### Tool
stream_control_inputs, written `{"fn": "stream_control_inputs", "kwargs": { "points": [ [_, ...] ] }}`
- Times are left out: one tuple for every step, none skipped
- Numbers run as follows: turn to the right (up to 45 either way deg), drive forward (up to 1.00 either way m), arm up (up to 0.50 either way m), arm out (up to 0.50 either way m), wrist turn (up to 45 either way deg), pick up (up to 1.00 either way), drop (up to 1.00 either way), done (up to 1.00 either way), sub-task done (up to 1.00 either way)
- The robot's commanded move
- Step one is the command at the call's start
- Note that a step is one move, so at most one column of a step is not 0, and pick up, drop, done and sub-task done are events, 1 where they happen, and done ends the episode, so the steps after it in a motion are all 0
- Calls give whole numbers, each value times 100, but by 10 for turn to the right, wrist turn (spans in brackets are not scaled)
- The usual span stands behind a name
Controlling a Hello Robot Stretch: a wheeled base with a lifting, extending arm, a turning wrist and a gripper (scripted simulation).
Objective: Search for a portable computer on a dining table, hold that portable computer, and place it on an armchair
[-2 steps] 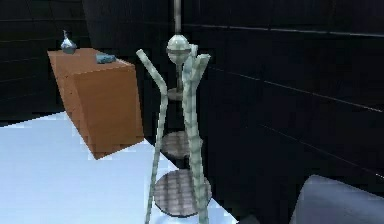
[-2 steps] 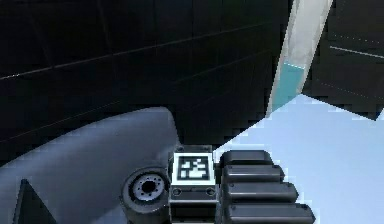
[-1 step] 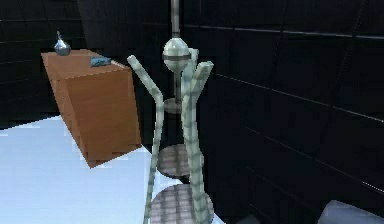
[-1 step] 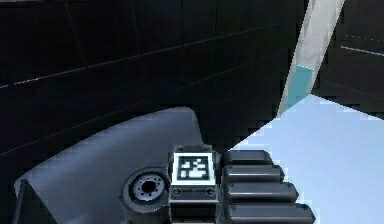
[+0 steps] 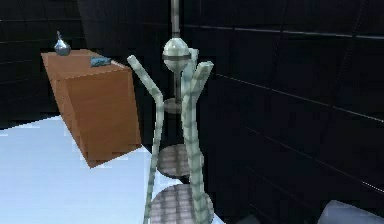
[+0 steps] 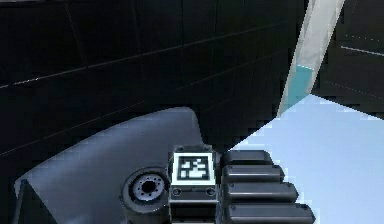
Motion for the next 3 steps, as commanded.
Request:
{"fn": "stream_control_inputs", "kwargs": {
  "points": [
    [0,0,0,16,0,0,0,0,0],
    [0,0,0,0,450,0,0,0,0],
    [0,0,0,0,450,0,0,0,0]
  ]
}}
